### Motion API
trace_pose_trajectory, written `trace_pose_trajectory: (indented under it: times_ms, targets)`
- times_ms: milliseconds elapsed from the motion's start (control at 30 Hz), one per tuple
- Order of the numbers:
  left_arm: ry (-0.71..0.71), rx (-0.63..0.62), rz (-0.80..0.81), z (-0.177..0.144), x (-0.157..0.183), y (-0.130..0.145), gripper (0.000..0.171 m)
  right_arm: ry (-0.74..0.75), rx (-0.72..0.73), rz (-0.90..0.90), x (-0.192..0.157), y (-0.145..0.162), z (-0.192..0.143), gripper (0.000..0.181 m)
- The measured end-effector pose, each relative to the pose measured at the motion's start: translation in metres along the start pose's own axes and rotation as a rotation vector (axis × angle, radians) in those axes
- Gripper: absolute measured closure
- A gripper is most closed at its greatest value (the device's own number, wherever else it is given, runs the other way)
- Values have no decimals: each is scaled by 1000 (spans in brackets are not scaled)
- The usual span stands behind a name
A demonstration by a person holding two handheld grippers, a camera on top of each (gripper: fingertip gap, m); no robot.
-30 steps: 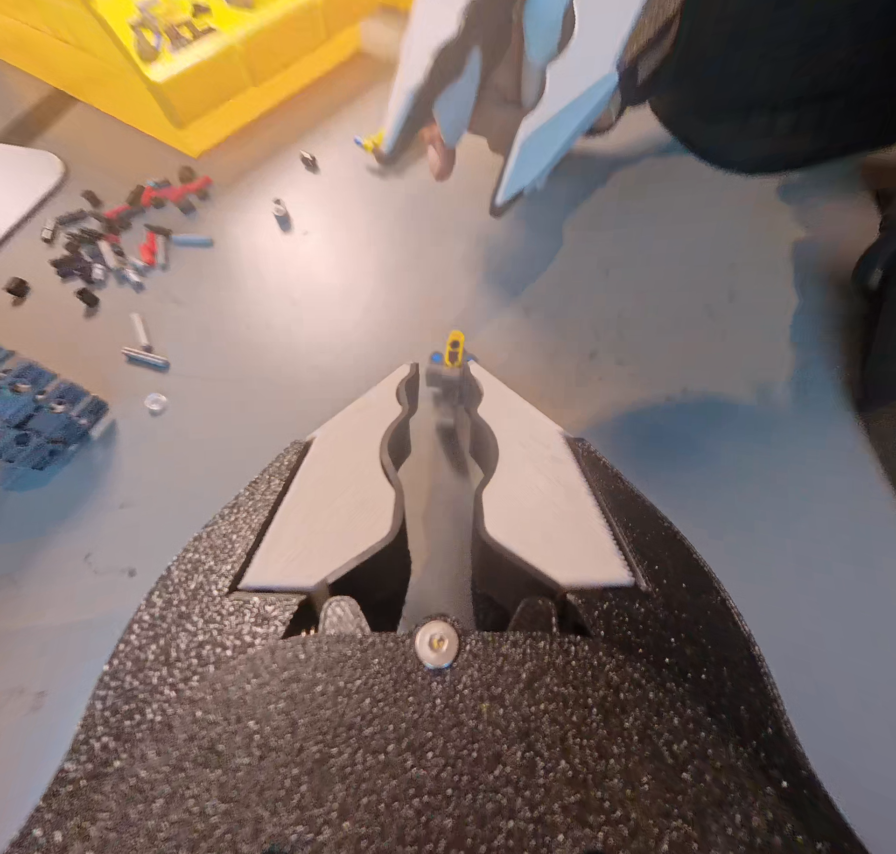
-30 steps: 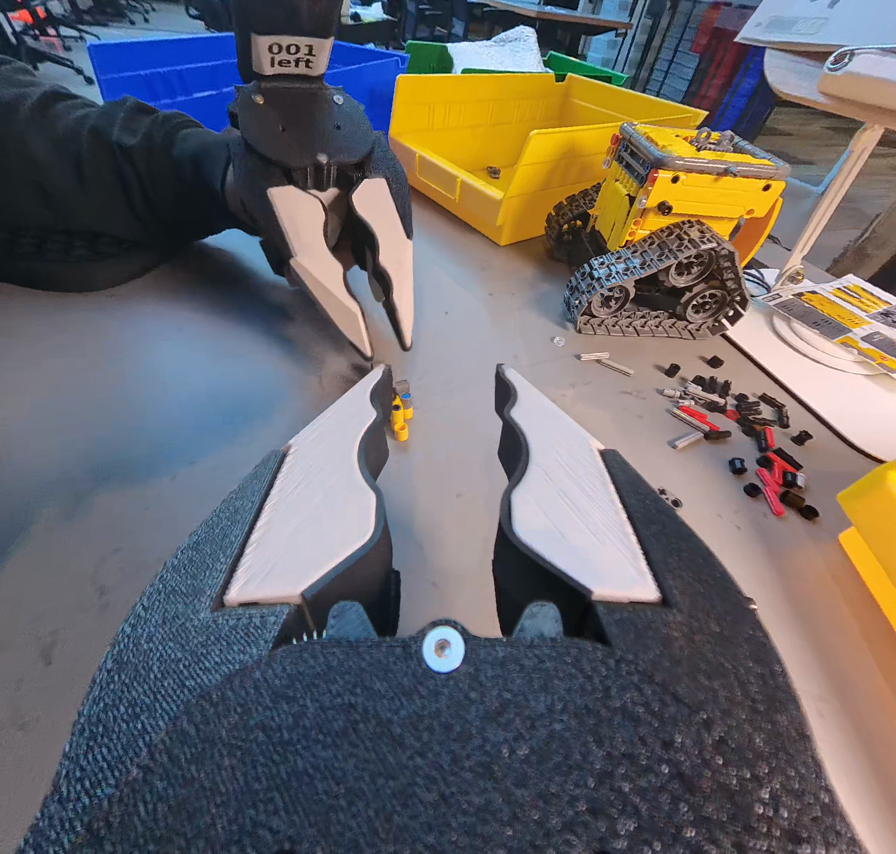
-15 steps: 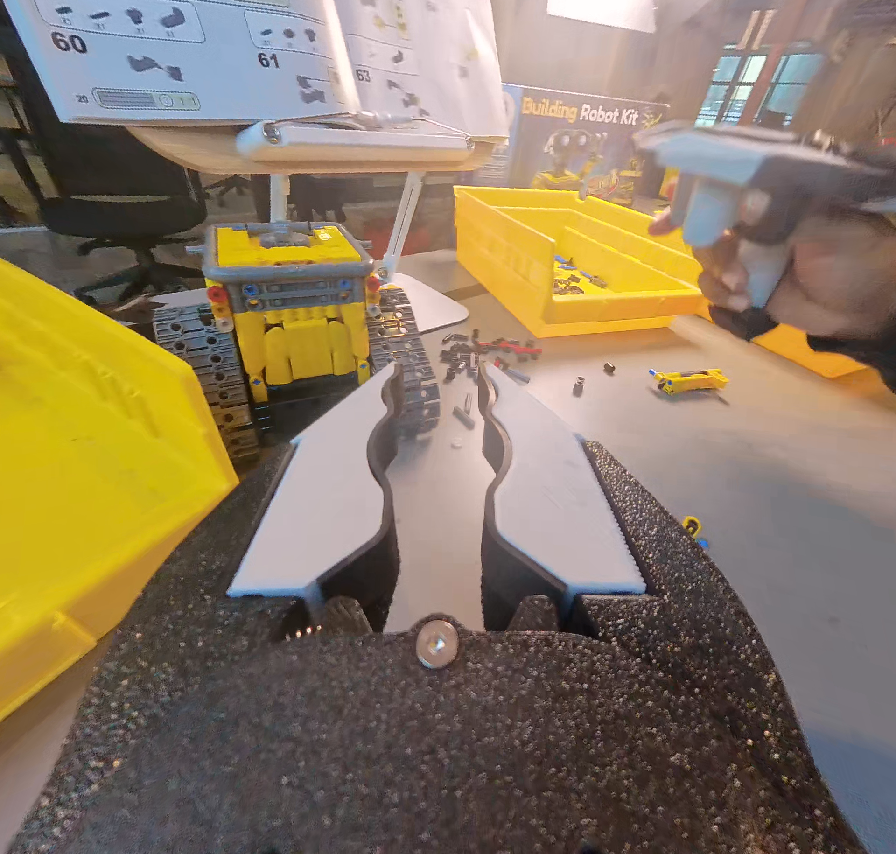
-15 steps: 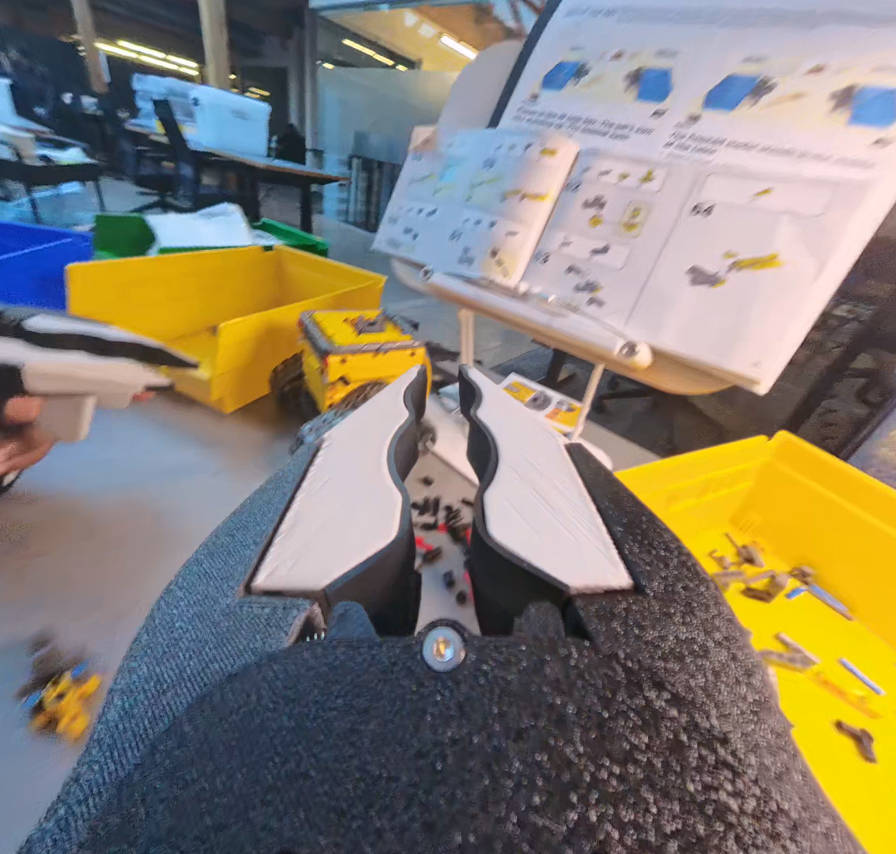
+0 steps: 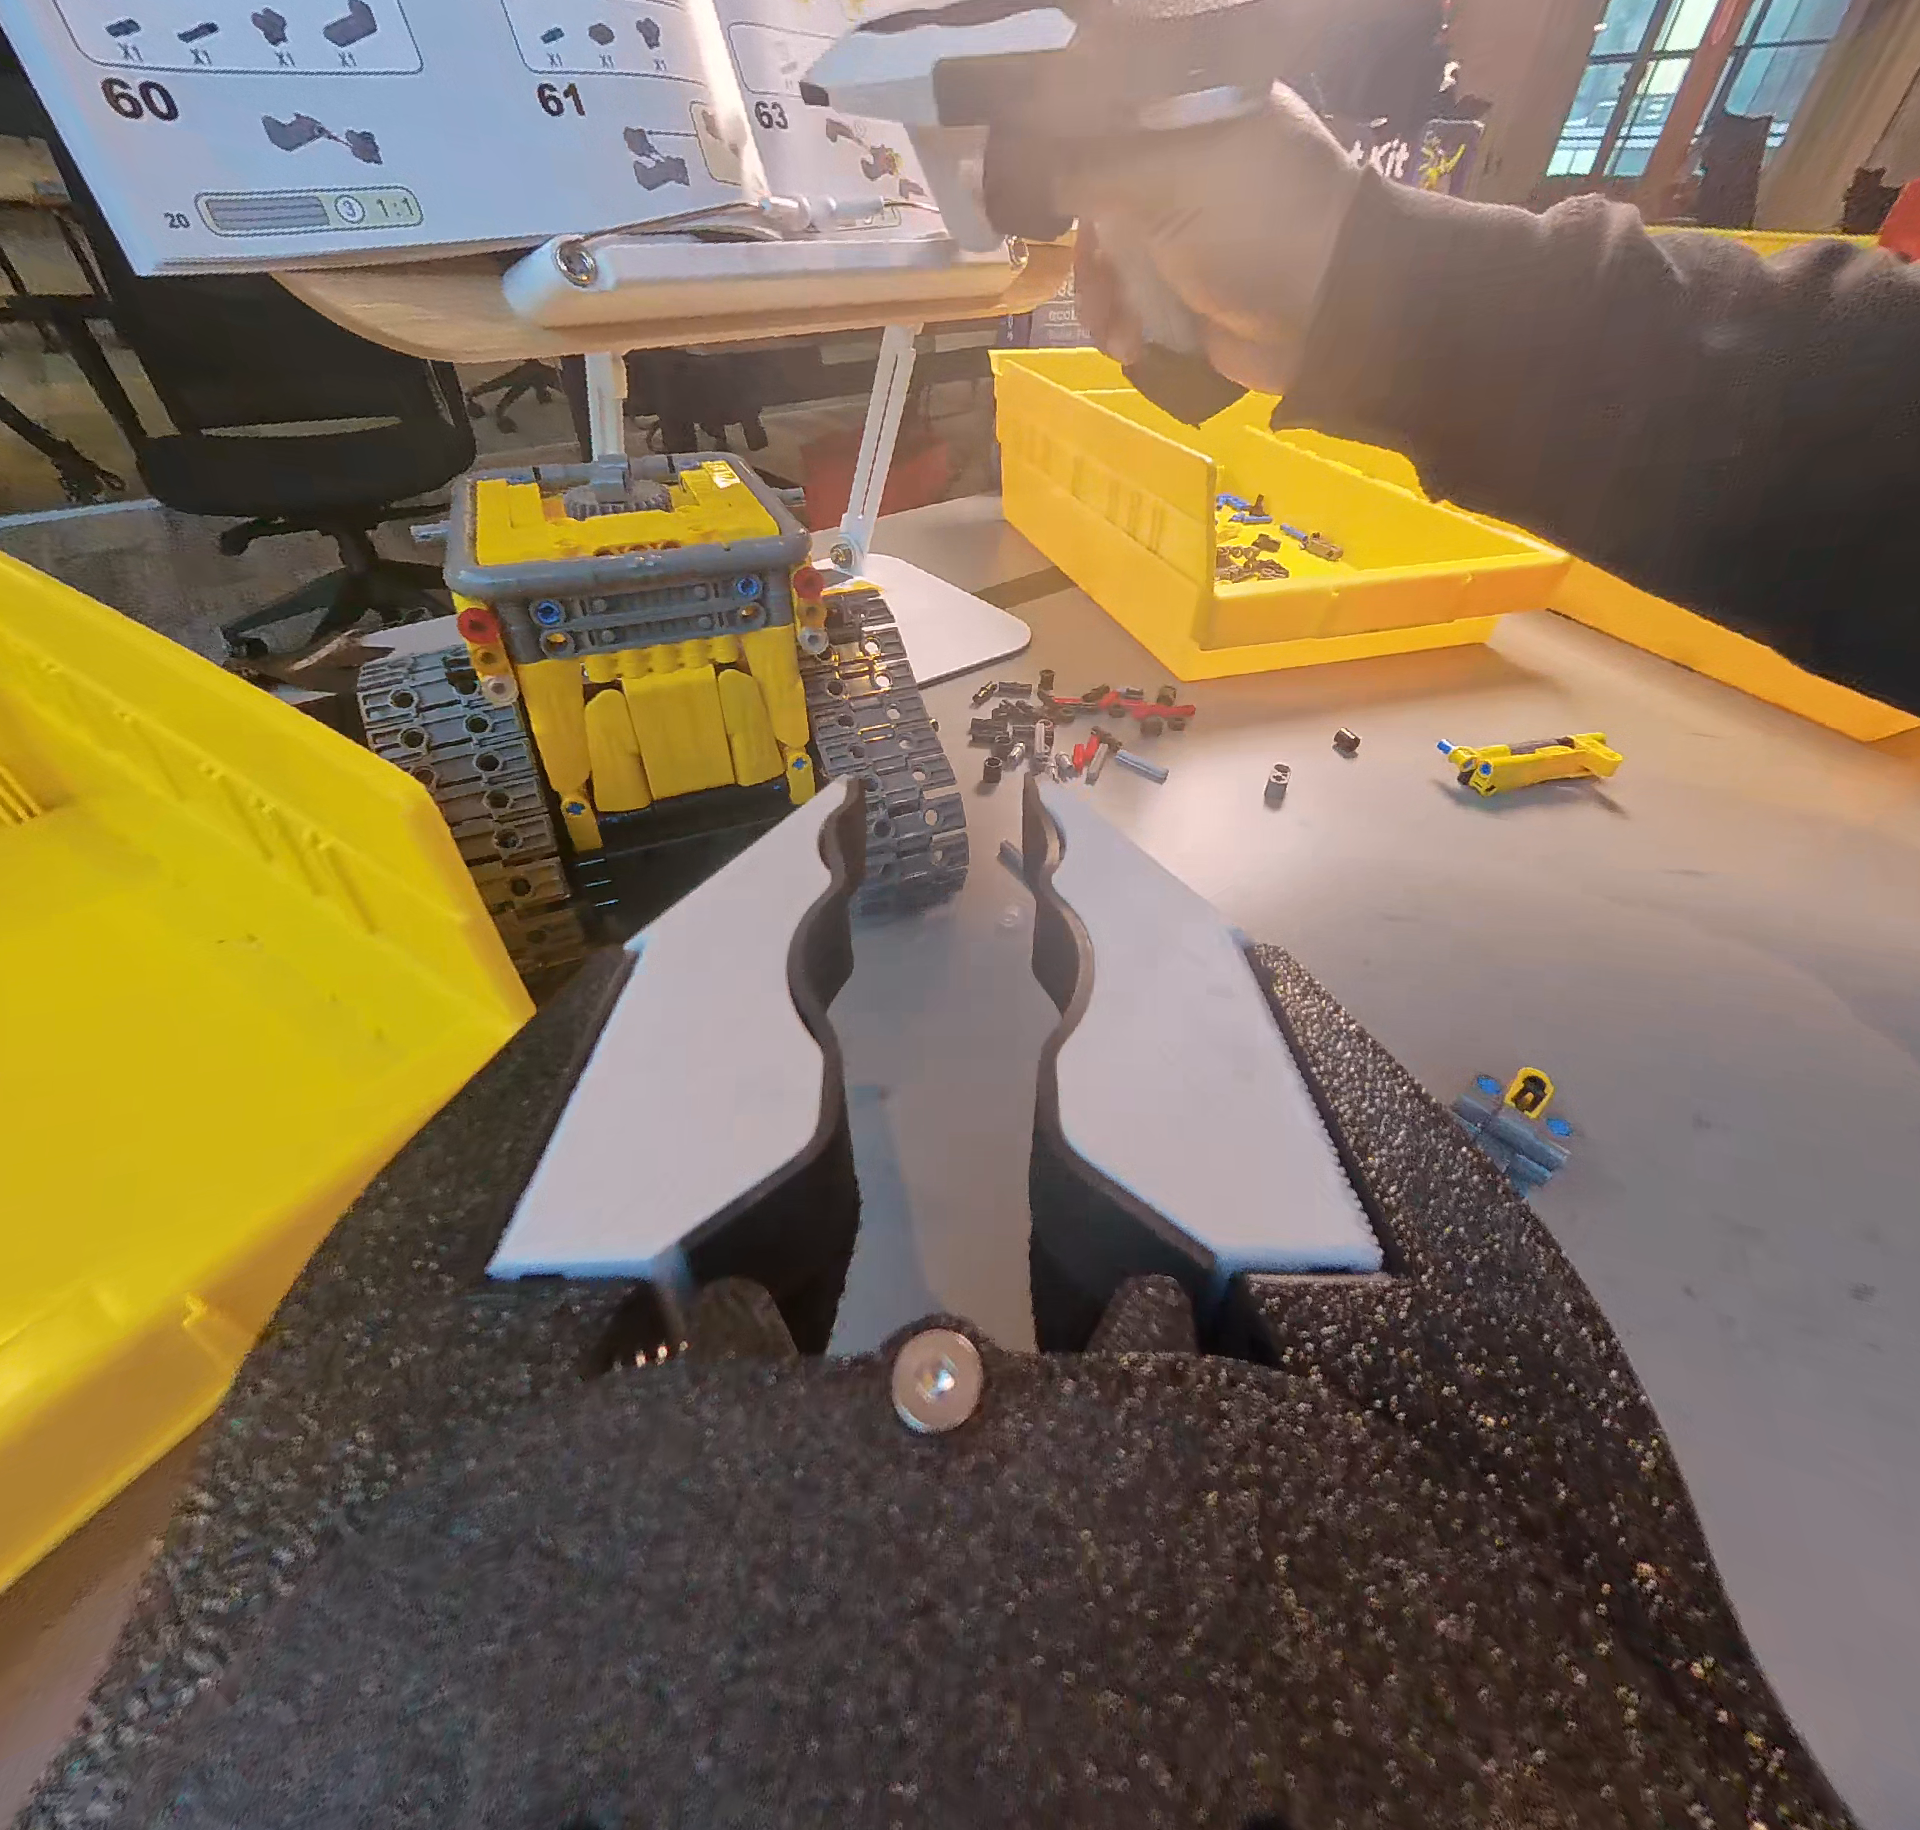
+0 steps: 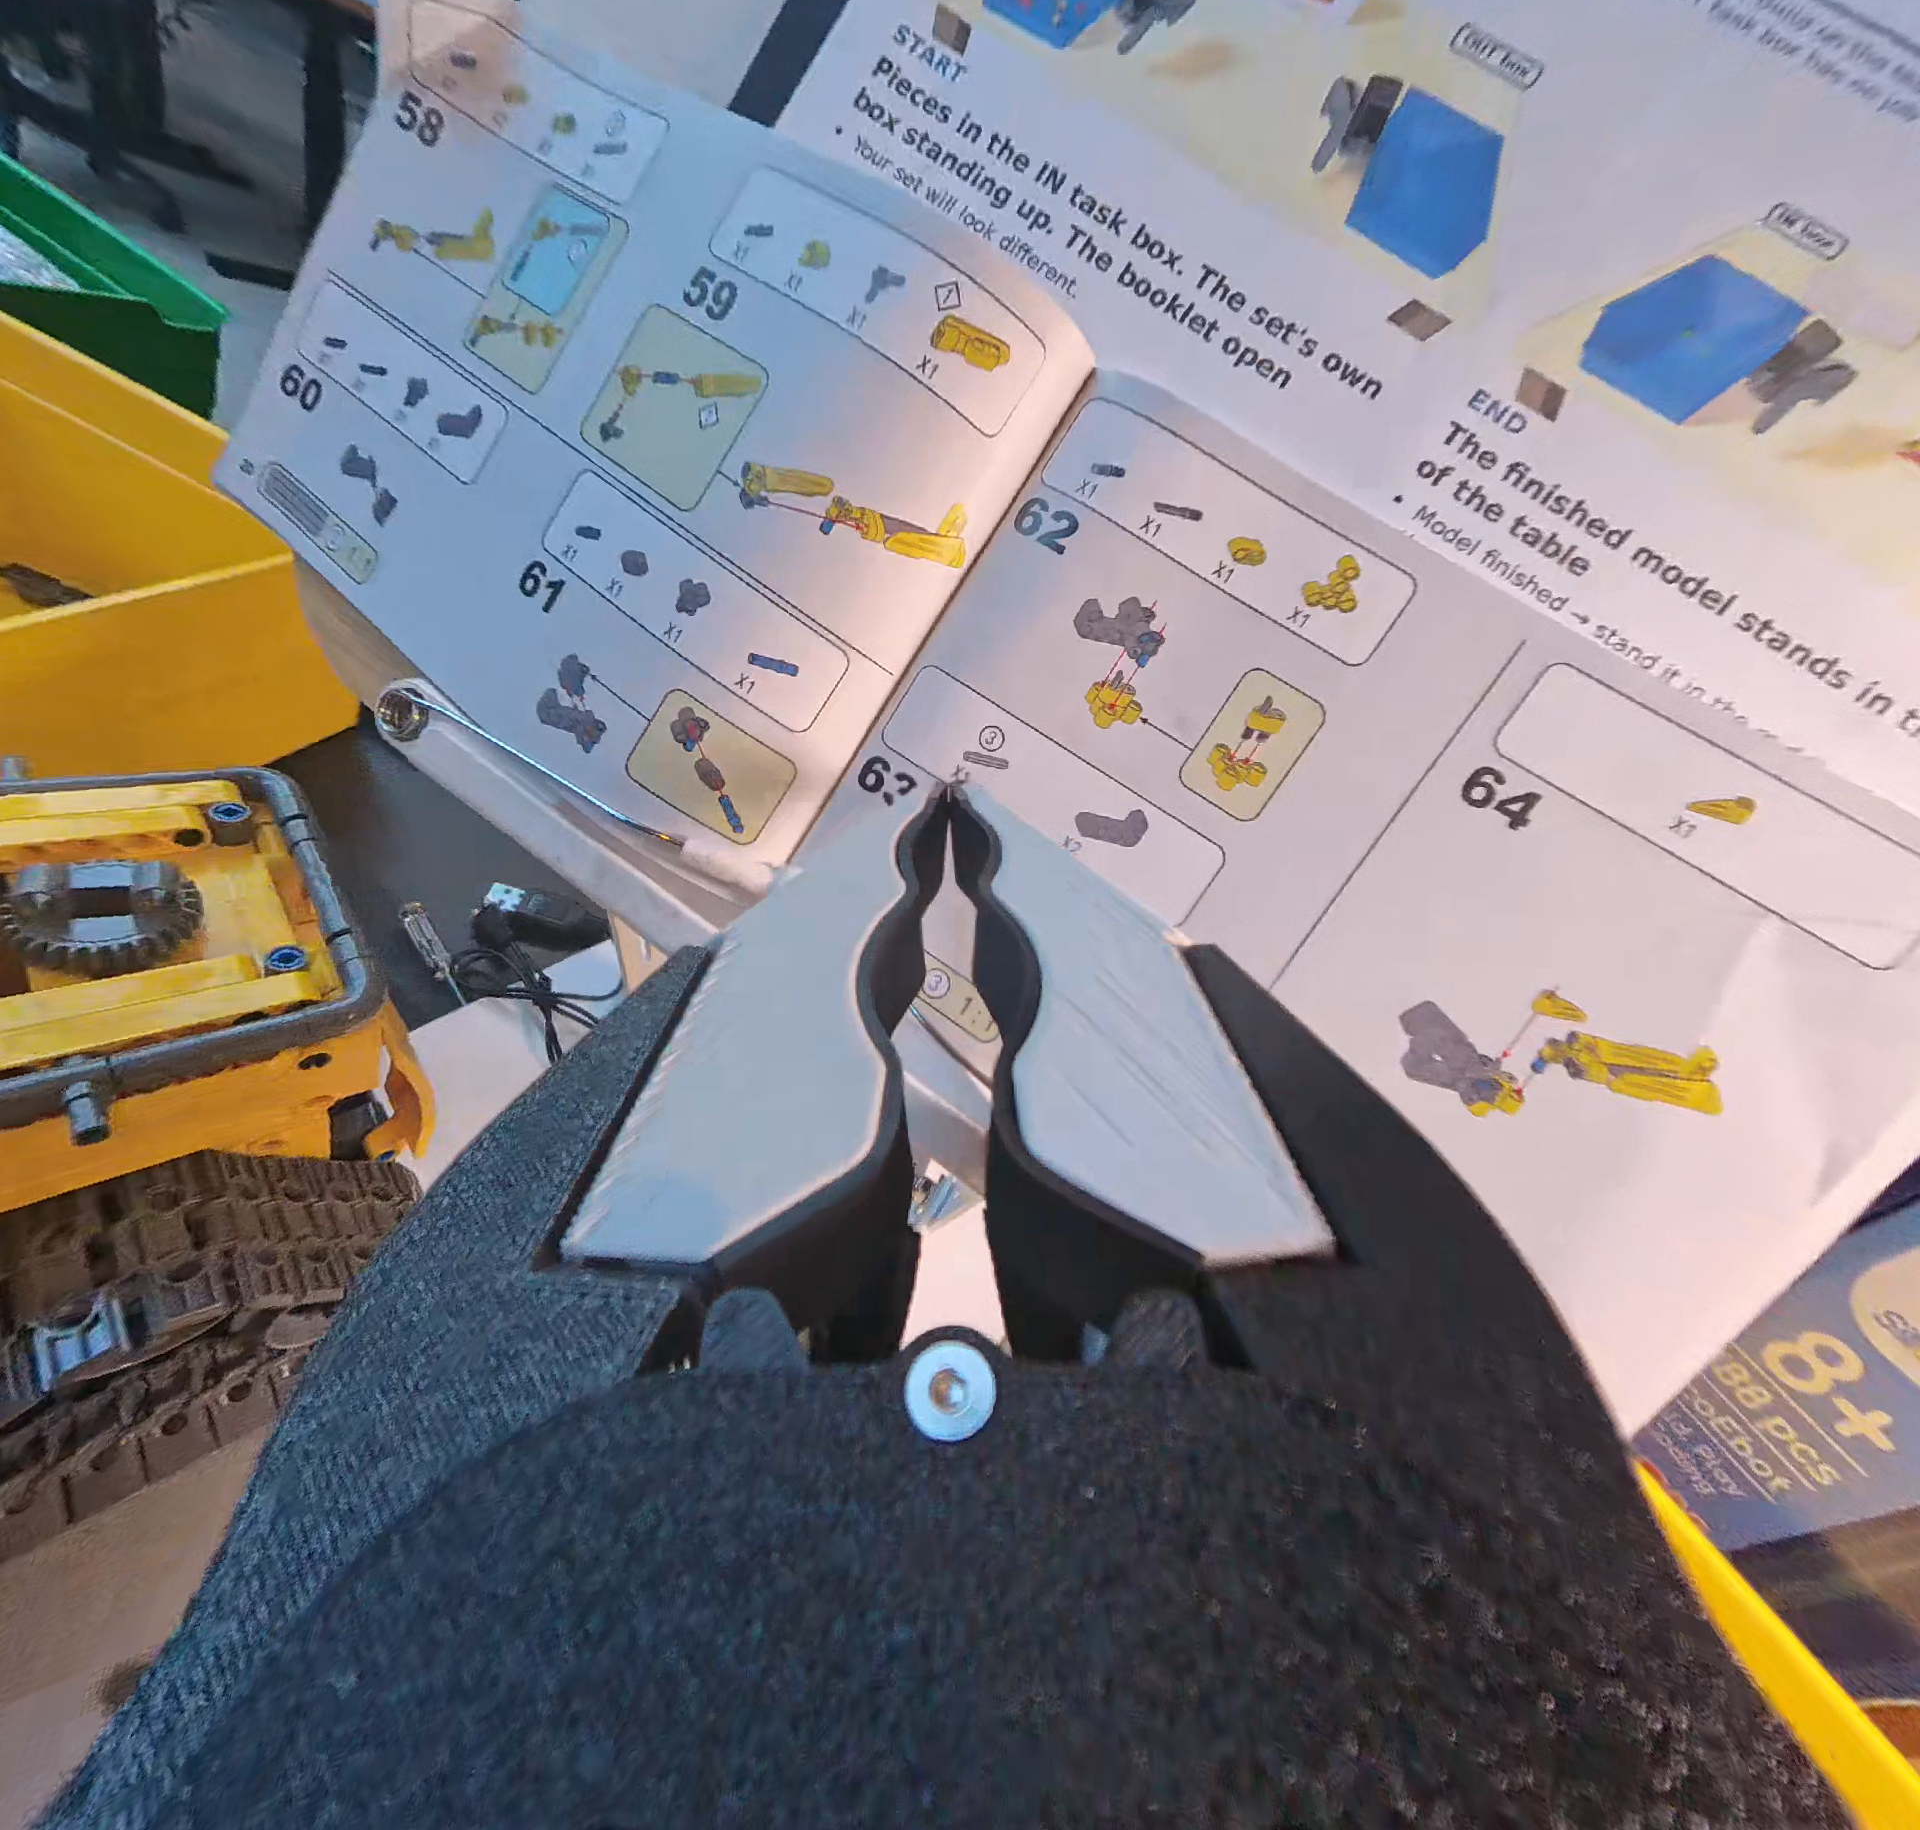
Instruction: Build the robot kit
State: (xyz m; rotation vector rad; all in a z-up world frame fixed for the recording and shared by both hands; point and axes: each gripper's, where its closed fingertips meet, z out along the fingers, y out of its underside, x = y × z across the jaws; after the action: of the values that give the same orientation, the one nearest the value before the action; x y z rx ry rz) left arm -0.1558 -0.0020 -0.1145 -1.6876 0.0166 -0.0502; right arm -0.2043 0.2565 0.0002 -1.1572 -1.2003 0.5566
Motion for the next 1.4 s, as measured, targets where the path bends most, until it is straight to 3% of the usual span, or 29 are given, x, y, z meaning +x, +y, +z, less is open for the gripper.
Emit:
trace_pose_trajectory:
  times_ms: [433, 800, 1400]
  targets:
    - [22, -7, -2, 2, 2, 1, 142, -31, -24, -28, -1, 2, -1, 181]
    - [19, -17, 6, 3, 3, 2, 141, 18, -44, -10, 37, 16, -13, 179]
    - [15, -31, 42, 5, 6, 4, 140, 1, -32, -62, 30, 13, -7, 179]
